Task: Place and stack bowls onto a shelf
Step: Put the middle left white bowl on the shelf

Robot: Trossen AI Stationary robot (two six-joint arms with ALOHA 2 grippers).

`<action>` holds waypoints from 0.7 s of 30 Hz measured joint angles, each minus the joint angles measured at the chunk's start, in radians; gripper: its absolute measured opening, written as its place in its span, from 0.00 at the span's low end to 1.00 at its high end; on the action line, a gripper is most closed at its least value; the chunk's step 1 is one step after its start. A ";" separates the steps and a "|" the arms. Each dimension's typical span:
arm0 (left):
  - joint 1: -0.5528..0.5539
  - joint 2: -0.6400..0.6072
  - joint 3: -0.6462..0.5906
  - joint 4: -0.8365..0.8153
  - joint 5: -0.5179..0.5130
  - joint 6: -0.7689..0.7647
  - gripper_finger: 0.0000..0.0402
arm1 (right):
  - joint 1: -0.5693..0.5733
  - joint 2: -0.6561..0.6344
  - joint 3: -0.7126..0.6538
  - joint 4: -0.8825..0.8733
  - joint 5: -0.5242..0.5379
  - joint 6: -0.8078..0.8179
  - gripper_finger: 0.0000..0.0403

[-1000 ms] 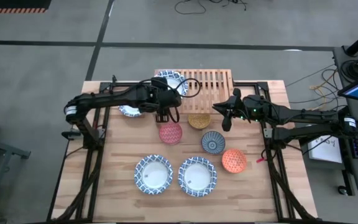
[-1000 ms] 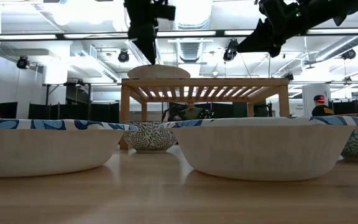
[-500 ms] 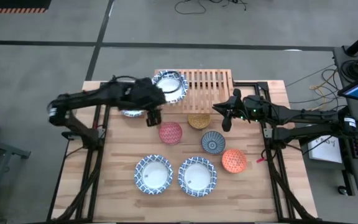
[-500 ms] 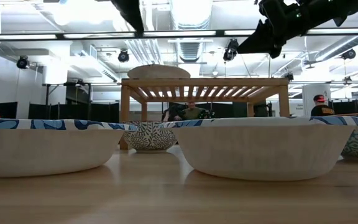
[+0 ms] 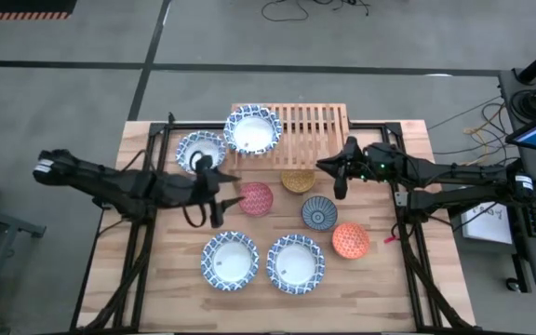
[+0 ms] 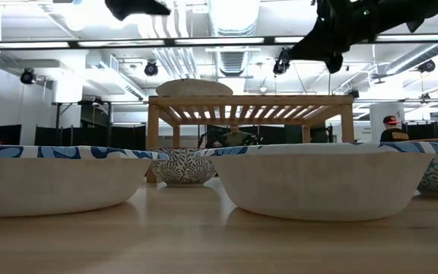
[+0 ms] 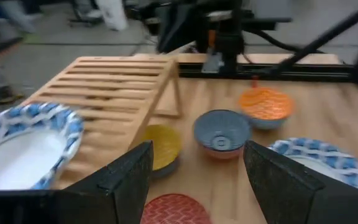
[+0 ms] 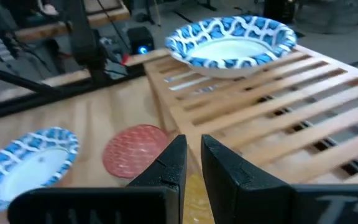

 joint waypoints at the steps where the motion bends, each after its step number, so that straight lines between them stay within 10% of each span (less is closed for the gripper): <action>1: -0.011 -0.012 -0.041 0.034 -0.042 -0.006 0.58 | 0.004 0.000 0.000 0.009 -0.001 0.008 0.09; 11: 0.009 -0.105 -0.270 0.054 -0.568 0.118 0.54 | 0.047 0.008 0.087 -0.038 0.003 0.033 0.09; 21: 0.422 -0.143 -0.319 0.059 -0.252 0.246 0.05 | 0.046 0.076 0.114 -0.038 0.146 -0.026 0.09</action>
